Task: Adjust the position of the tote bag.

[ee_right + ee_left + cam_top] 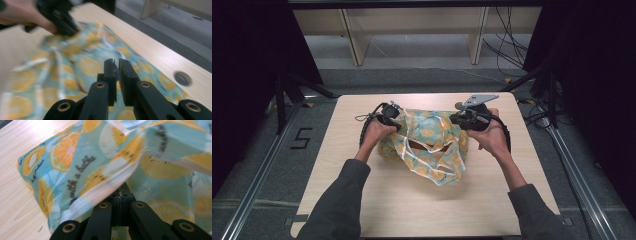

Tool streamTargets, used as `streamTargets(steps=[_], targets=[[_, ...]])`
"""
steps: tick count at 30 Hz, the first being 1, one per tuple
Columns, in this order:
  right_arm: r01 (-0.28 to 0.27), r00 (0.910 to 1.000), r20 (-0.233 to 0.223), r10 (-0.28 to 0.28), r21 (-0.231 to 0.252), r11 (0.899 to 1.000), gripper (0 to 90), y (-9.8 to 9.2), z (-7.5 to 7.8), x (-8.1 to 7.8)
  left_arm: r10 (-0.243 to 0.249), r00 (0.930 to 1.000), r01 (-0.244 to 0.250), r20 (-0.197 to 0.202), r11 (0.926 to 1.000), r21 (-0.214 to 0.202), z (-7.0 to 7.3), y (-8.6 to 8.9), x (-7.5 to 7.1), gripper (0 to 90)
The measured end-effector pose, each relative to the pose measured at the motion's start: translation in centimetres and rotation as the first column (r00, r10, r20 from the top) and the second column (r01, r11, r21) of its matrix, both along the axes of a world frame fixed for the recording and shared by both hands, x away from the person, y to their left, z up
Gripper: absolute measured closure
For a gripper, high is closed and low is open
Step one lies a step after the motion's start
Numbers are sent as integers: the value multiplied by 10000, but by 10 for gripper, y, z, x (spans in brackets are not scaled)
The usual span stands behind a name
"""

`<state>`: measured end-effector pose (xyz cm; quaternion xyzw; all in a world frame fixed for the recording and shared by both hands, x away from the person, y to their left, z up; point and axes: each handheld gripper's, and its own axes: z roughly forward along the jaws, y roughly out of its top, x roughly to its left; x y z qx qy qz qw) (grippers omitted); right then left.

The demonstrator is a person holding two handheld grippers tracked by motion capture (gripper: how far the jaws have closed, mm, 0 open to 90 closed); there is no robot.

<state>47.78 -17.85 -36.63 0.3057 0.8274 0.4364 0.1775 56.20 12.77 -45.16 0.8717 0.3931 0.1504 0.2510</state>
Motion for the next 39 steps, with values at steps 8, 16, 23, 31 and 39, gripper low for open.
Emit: streamTargets(steps=[8,16,23,31,39], targets=[[-2108,9760,-879,1993,-1518,9657,900,67,-26,-27,-64,9999,66,93,9997,-249,1,1,-5,889],[-3043,9501,-1716,2606,-3253,8953,900,108,-72,-28,-154,9997,167,194,9976,-675,7,6,-9,886],[-1038,9928,-947,739,-3672,9243,900,95,-69,13,-877,9947,901,529,9950,-436,10,8,-39,863],[481,9942,-646,-863,-4506,8914,900,84,-70,65,-3019,9531,3014,187,9531,259,-16,6,-119,859],[377,9906,-1029,-904,-4295,9023,900,80,-67,74,-3069,9484,3099,791,9503,-287,-15,0,-144,847]])
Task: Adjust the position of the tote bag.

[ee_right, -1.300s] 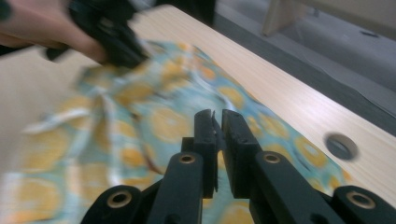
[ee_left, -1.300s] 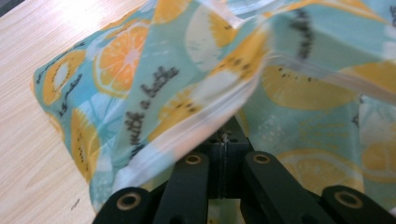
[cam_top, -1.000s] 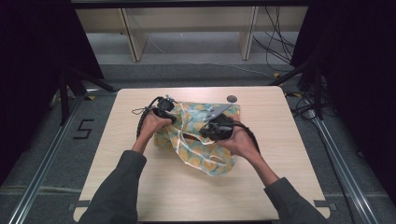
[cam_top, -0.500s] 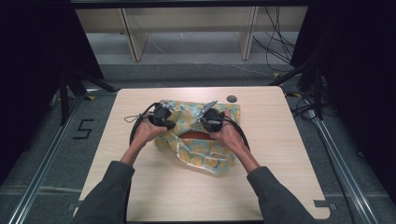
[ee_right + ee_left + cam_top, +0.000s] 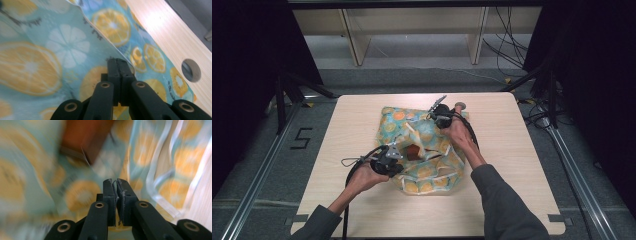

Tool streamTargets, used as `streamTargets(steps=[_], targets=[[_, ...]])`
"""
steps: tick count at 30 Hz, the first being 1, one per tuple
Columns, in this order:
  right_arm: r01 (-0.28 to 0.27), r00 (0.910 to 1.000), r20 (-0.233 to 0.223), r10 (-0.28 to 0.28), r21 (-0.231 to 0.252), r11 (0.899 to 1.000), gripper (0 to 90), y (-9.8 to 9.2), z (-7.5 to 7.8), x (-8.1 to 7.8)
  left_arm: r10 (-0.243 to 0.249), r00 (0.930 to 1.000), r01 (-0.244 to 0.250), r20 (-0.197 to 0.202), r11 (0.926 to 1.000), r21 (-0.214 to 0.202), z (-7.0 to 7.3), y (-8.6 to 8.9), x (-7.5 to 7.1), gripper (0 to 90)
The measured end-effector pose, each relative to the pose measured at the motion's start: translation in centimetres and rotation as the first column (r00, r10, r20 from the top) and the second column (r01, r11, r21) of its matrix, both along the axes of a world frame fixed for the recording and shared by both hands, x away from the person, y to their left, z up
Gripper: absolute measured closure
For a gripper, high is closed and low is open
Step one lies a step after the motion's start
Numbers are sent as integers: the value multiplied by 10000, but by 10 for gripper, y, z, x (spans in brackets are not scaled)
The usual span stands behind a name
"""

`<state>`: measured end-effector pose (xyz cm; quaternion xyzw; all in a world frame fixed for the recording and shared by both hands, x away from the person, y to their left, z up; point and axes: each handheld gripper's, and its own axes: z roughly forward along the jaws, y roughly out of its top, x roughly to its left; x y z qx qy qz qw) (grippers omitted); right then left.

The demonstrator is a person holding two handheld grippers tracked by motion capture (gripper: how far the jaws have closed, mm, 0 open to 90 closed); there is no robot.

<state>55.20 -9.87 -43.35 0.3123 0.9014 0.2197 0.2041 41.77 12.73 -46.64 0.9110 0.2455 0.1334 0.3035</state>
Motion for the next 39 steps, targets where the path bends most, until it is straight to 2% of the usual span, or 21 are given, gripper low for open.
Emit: streamTargets(steps=[2,3,5,6,8,10,11,13,14,15,16,18,20,24,28,33,34,35,37,38,39], targets=[[-327,9993,172,320,433,9985,900,-4,13,-5,94,9976,-113,680,9995,280,14,-5,5,796],[-385,9992,148,376,638,9972,900,-6,17,-8,394,9897,-479,1379,9971,590,25,-13,12,749],[-489,9983,340,467,682,9965,900,-10,26,-14,398,9877,-507,1511,9963,694,29,-15,17,687],[-433,9983,426,400,803,9958,900,-12,29,-17,456,9805,-607,1909,9954,742,34,-20,26,674],[-577,9972,522,526,998,9933,900,-15,33,-24,349,9753,-555,2180,9945,889,40,-25,32,675],[-695,9972,347,665,956,9930,900,-19,40,-29,283,9722,-510,2323,9944,925,45,-30,34,666],[-934,9940,669,865,1078,9898,900,-21,40,-30,283,9722,-510,2323,9944,925,45,-30,34,664],[-1208,9917,598,1135,1373,9831,900,-25,45,-38,141,9691,-455,2463,9915,1223,50,-36,38,661],[-1208,9917,598,1135,1373,9831,900,-25,45,-38,141,9691,-455,2463,9915,1223,50,-36,38,659],[-1143,9934,332,1102,1738,9781,900,-29,49,-49,118,9785,-299,2060,9959,851,47,-39,43,650],[-1143,9934,332,1102,1738,9781,900,-29,49,-49,118,9785,-299,2060,9959,851,47,-39,43,638],[-1616,9868,361,1576,1896,9685,900,-38,50,-63,-24,9918,-97,1278,9956,937,41,-40,54,604],[-1680,9858,309,1651,1968,9659,900,-40,50,-67,125,9919,-250,1265,9949,981,38,-41,56,597],[-1867,9820,127,1884,2132,9590,900,-43,49,-85,-167,9960,43,883,9903,1388,27,-47,67,536],[-2362,9709,97,2395,2088,9490,899,-40,45,-92,-333,9941,158,1031,9859,1664,22,-51,72,529],[-2618,9627,-145,2704,2045,9432,877,-37,35,-105,-640,9898,376,1270,9789,2008,24,-57,83,787],[-2618,9627,-145,2704,2045,9432,877,-37,35,-105,-724,9876,420,1393,9768,2101,25,-58,85,787],[-2625,9620,-168,2725,2179,9400,857,-37,31,-109,-610,9889,326,1356,9788,2022,25,-58,87,891],[-2836,9555,-192,2944,2148,9346,833,-38,27,-111,-355,9935,186,1077,9880,1532,32,-56,91,895],[-2836,9555,-192,2944,2148,9346,833,-38,27,-111,-355,9935,186,1077,9880,1532,32,-56,91,896],[-2806,9561,-255,2918,2061,9374,824,-38,24,-112,-210,9935,80,1116,9932,1159,34,-55,90,896]])
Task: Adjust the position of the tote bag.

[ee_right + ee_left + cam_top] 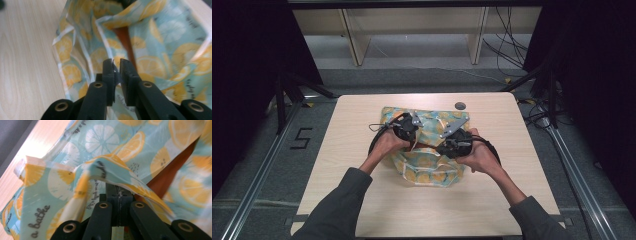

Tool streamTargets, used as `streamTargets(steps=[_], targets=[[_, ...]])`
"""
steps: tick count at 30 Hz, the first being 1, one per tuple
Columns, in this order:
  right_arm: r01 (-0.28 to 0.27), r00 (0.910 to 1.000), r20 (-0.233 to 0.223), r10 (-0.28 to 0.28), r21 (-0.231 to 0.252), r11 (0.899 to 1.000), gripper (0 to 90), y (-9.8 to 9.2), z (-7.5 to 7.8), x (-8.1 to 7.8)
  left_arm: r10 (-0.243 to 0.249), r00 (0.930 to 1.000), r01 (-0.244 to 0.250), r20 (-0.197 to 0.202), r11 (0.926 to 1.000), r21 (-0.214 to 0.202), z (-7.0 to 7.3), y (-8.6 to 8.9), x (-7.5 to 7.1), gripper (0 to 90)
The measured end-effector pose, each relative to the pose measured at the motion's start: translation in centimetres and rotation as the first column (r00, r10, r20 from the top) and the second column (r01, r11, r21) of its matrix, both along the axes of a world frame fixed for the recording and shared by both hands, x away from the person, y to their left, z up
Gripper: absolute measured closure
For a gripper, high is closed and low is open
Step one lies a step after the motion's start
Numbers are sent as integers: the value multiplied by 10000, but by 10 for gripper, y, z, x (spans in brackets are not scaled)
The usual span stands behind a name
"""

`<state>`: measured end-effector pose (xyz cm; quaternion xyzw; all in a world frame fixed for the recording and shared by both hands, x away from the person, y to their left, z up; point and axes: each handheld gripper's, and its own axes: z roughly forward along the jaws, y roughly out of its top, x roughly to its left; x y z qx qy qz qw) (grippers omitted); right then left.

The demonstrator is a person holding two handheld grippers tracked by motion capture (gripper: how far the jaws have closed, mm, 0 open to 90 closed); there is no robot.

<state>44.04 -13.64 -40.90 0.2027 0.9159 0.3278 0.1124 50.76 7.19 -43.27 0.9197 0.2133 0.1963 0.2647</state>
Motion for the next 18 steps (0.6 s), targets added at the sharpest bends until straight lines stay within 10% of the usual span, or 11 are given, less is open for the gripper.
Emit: streamTargets(steps=[13,18], targets=[[99,9975,705,-92,-103,9999,595,30,-26,-2,-202,9995,176,-254,9948,-1003,22,9,-14,896],[-167,9941,1054,260,-886,9959,736,43,-37,9,-209,9985,150,-513,9934,-1138,22,12,-12,896]])
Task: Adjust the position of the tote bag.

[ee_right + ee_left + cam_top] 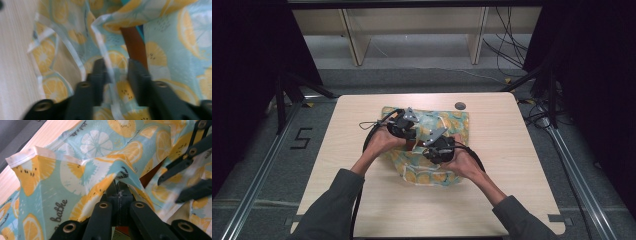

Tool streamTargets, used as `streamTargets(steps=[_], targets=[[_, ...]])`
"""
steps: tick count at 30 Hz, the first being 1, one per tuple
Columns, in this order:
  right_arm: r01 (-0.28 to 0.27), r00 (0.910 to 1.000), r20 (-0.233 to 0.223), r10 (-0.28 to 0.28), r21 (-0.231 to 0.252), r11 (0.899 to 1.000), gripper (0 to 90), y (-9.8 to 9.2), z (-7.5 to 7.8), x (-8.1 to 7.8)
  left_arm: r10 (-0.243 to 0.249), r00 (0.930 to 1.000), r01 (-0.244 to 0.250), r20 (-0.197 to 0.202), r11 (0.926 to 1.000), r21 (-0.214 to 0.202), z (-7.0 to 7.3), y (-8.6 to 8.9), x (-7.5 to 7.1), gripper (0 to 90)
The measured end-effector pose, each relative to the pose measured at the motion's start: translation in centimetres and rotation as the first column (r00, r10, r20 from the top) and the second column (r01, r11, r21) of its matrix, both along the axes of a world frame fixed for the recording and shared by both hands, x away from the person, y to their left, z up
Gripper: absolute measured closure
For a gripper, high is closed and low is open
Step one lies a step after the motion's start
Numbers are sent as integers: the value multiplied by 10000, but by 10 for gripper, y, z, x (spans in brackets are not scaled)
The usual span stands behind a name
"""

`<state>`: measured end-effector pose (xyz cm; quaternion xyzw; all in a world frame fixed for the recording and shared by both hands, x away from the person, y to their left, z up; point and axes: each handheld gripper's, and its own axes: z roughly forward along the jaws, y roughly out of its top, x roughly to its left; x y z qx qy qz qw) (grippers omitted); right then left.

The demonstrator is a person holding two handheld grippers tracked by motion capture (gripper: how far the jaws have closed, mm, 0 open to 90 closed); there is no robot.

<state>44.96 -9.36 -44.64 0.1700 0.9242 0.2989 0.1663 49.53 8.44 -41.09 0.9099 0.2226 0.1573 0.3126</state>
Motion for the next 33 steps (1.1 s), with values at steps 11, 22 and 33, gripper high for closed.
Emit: streamTargets(steps=[11,22,33], targets=[[855,9935,653,-933,1133,9899,900,-29,52,9,-743,9971,731,-185,9957,-574,2,12,-24,898],[3256,9455,-349,-3238,803,9421,900,-58,44,97,-957,9952,978,210,9583,-2685,39,29,-48,898],[3752,9198,-1158,-3748,-193,9267,900,-86,2,99,1021,9931,-1163,-579,9216,-3703,33,41,12,897]])
